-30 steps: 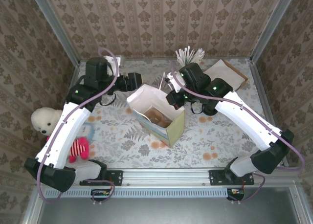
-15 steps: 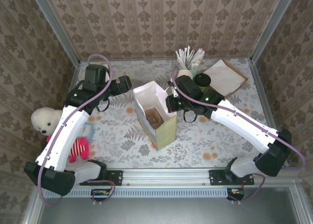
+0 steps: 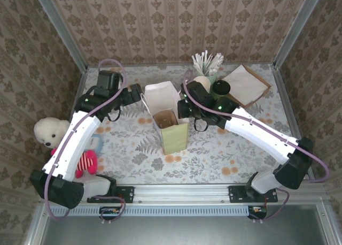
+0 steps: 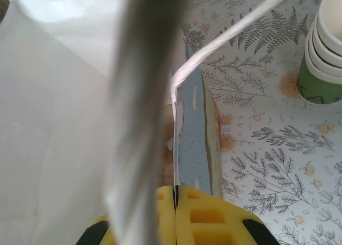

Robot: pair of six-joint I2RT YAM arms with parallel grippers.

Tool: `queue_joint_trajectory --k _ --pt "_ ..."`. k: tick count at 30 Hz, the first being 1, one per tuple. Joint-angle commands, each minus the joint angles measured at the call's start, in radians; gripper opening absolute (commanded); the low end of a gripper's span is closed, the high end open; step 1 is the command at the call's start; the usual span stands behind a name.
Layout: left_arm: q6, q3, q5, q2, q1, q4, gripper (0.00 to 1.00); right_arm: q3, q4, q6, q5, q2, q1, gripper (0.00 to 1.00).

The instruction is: Pack the takeout coffee

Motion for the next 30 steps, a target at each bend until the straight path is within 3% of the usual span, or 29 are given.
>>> queue_joint_trajectory --k 1,12,16,22,26,30 --pt "-0.014 0.027 0.006 -0.004 0.012 -0.035 1.0 0.069 -0.057 -0.037 -0.002 0.024 0.004 0.07" --pt "0.023 0.044 0.006 -0.01 0.016 -0.045 1.0 0.123 -0.144 -0.075 0.017 0.033 0.003 0.06" --pt "0.011 0.029 0.008 -0.02 0.017 -0.025 1.0 0.132 -0.172 -0.08 0.013 0.041 -0.004 0.15" --pt "-0.007 0.002 -0.006 -0.04 0.018 -0.001 1.0 0.158 -0.173 -0.138 -0.018 0.022 -0.008 0.4" --pt "-0.007 0.001 -0.04 -0.046 0.021 -0.008 1.0 0.166 -0.165 -0.261 -0.143 -0.042 -0.024 0.67" --pt "-0.011 -0.01 -0.059 -0.048 0.028 -0.01 1.0 0.173 -0.189 -0.332 -0.269 -0.133 -0.081 0.86"
